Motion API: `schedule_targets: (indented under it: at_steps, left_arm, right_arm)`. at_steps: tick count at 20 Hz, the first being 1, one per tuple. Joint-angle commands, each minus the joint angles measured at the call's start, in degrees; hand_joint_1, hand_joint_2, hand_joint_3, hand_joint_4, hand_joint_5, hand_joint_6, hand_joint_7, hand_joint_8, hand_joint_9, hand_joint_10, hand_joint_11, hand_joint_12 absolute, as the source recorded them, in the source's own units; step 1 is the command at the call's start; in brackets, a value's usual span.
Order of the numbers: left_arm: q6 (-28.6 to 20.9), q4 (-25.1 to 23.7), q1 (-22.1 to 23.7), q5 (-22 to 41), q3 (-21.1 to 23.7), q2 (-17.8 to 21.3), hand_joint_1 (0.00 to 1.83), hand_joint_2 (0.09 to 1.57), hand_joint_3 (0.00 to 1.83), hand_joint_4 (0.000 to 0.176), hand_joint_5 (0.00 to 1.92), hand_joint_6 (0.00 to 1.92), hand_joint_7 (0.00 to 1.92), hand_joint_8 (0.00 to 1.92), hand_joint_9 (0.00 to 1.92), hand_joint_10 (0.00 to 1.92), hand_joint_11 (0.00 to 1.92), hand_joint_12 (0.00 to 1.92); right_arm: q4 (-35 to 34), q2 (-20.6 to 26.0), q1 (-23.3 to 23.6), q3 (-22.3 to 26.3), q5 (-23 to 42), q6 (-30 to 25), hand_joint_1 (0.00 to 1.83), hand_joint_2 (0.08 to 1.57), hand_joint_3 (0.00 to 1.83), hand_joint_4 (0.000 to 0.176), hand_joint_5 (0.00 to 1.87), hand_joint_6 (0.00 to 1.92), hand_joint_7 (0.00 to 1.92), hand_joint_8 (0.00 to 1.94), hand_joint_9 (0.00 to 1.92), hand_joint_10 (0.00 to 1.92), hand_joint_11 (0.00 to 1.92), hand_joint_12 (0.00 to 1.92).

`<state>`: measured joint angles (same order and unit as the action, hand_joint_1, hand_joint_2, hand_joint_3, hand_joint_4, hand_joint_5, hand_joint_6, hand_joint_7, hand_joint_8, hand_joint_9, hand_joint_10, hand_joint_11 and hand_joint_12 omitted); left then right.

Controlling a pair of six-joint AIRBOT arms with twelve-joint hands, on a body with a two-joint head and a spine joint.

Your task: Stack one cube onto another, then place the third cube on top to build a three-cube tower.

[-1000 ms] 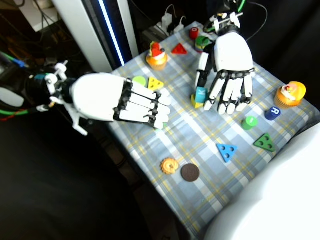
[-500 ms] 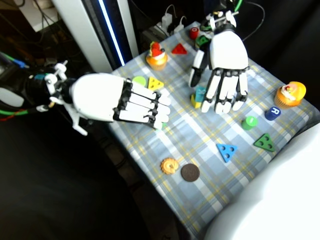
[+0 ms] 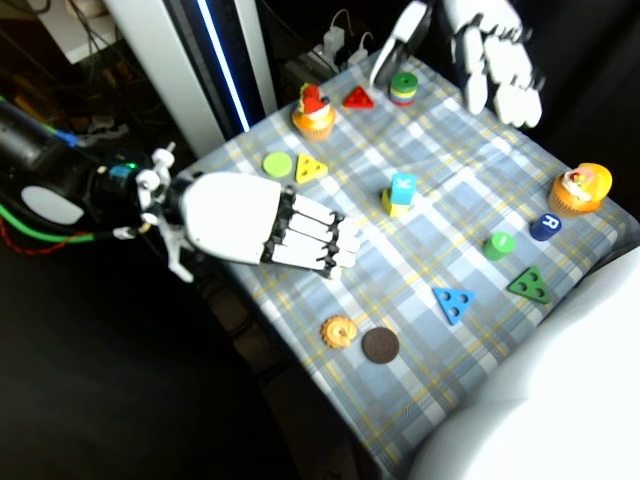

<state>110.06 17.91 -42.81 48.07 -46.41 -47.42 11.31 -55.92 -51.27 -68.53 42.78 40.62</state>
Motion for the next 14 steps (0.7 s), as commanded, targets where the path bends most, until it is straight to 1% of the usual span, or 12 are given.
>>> schedule_targets:
  at_steps: [1, 2, 3, 4, 6, 7, 8, 9, 10, 14]
  left_arm:
    - [-1.22, -1.04, -0.43, 8.57, 0.34, 0.58, 0.50, 0.80, 0.00, 0.176, 0.00, 0.00, 0.00, 0.00, 0.00, 0.00, 0.00, 0.00]
    - [-1.32, -0.63, -1.35, 9.49, 0.91, 1.17, 0.53, 0.79, 0.00, 0.176, 0.00, 0.00, 0.00, 0.00, 0.00, 0.00, 0.00, 0.00]
    - [-1.33, -0.41, -1.65, 9.87, 1.17, 1.38, 0.60, 0.76, 0.00, 0.176, 0.00, 0.00, 0.00, 0.00, 0.00, 0.00, 0.00, 0.00]
    - [-1.33, -0.12, -1.90, 10.13, 1.40, 1.52, 0.62, 0.75, 0.00, 0.176, 0.00, 0.00, 0.00, 0.00, 0.01, 0.01, 0.00, 0.00]
    - [-1.33, 0.10, -2.12, 10.37, 1.53, 1.62, 0.59, 0.77, 0.00, 0.176, 0.00, 0.00, 0.00, 0.00, 0.03, 0.01, 0.00, 0.00]
    - [-1.33, 0.10, -2.15, 10.56, 1.58, 1.68, 0.59, 0.77, 0.00, 0.176, 0.00, 0.00, 0.01, 0.00, 0.03, 0.01, 0.00, 0.00]
    - [-1.34, 0.10, -2.15, 10.83, 1.63, 1.71, 0.60, 0.77, 0.00, 0.176, 0.00, 0.00, 0.01, 0.00, 0.04, 0.01, 0.00, 0.00]
    - [-1.34, 0.13, -2.21, 11.01, 1.67, 1.75, 0.59, 0.77, 0.00, 0.176, 0.00, 0.00, 0.02, 0.00, 0.03, 0.01, 0.00, 0.00]
    - [-1.35, 0.19, -2.28, 11.07, 1.72, 1.78, 0.60, 0.77, 0.00, 0.176, 0.00, 0.00, 0.03, 0.01, 0.04, 0.01, 0.00, 0.00]
    - [-1.35, 0.58, -2.49, 11.08, 1.76, 1.78, 0.59, 0.76, 0.00, 0.176, 0.00, 0.00, 0.03, 0.00, 0.06, 0.01, 0.00, 0.00]
  right_arm:
    - [-0.80, 0.28, 1.01, -0.14, 5.11, -0.14, 0.85, 0.94, 0.00, 0.013, 0.44, 0.01, 0.40, 0.01, 0.37, 0.02, 0.00, 1.06]
    - [-0.86, 0.27, 1.02, -0.21, 4.95, -0.14, 0.88, 0.93, 0.00, 0.017, 0.45, 0.00, 0.39, 0.00, 0.36, 0.01, 0.00, 1.03]
    - [-1.19, 0.19, 1.02, -0.31, 4.93, -0.14, 0.88, 0.93, 0.00, 0.024, 0.46, 0.00, 0.40, 0.00, 0.38, 0.01, 0.00, 1.07]
    - [-2.06, -0.34, 1.02, -0.76, 4.93, -0.14, 0.88, 0.94, 0.00, 0.016, 0.48, 0.01, 0.42, 0.01, 0.40, 0.02, 0.00, 1.07]
    - [-3.33, -1.60, 1.02, -2.02, 4.63, -0.14, 0.88, 0.95, 0.00, 0.012, 0.48, 0.00, 0.42, 0.01, 0.42, 0.02, 0.00, 1.09]
    - [-3.77, -2.09, 1.20, -2.67, 4.16, -0.14, 0.87, 0.95, 0.00, 0.004, 0.48, 0.00, 0.43, 0.01, 0.42, 0.02, 0.00, 1.10]
    - [-3.98, -2.38, 1.45, -3.09, 3.72, -0.14, 0.86, 0.95, 0.00, 0.009, 0.48, 0.00, 0.43, 0.00, 0.42, 0.01, 0.00, 1.11]
    - [-4.15, -2.73, 1.65, -3.51, 3.30, -0.14, 0.87, 0.95, 0.00, 0.010, 0.49, 0.00, 0.43, 0.00, 0.42, 0.01, 0.00, 1.09]
    - [-4.27, -3.14, 1.83, -3.91, 2.93, -0.14, 0.85, 0.95, 0.00, 0.003, 0.52, 0.01, 0.44, 0.01, 0.42, 0.01, 0.00, 1.08]
    - [-5.31, -4.54, 2.33, -5.00, 2.41, -0.12, 0.84, 0.95, 0.00, 0.000, 0.57, 0.01, 0.47, 0.01, 0.42, 0.00, 0.00, 1.01]
